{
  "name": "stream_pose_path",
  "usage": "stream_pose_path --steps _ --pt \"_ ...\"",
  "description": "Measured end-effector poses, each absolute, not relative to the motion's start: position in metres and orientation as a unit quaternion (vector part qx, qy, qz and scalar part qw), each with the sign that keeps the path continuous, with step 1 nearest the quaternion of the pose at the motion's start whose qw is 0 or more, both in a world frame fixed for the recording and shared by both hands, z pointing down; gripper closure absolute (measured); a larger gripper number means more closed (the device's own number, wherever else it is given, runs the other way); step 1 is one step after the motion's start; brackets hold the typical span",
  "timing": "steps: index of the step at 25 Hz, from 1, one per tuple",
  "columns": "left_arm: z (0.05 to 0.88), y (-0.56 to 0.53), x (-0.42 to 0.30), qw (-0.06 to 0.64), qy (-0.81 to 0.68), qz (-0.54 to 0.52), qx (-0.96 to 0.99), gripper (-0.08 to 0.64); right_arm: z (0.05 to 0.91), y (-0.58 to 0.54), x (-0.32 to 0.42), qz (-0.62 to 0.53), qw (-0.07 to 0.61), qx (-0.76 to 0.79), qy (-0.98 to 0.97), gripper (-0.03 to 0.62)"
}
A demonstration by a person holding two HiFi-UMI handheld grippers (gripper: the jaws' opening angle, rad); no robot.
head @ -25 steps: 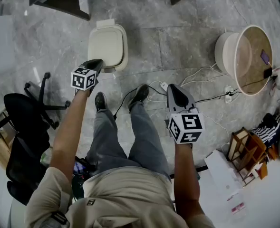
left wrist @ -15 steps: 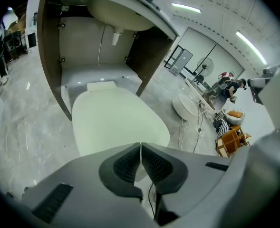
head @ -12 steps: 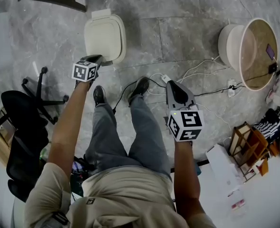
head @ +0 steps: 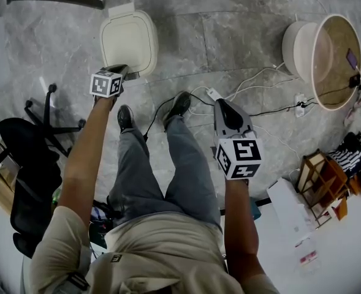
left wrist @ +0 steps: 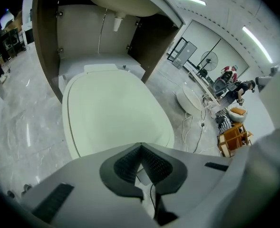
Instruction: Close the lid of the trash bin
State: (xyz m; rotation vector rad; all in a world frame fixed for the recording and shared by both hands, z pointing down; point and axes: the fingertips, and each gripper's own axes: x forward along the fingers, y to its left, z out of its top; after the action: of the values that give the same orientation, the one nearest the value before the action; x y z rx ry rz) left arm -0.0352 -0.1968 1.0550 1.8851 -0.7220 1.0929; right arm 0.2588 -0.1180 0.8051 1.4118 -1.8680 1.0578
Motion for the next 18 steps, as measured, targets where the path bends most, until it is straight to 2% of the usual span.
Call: stream_pose_path --steps 11,18 --pt "1.059 -0.197 -0.033 0.397 -0.257 0.463 0.75 0.546 0.806 -0.117 0.245 0.397 0.279 0.521 -0.702 0.566" --pt "1.042 -0.192 -0.031 0.414 -0.258 0.461 0.741 0.545 0.778 -0.121 0.234 0.383 0.27 0.532 -0.705 0.566"
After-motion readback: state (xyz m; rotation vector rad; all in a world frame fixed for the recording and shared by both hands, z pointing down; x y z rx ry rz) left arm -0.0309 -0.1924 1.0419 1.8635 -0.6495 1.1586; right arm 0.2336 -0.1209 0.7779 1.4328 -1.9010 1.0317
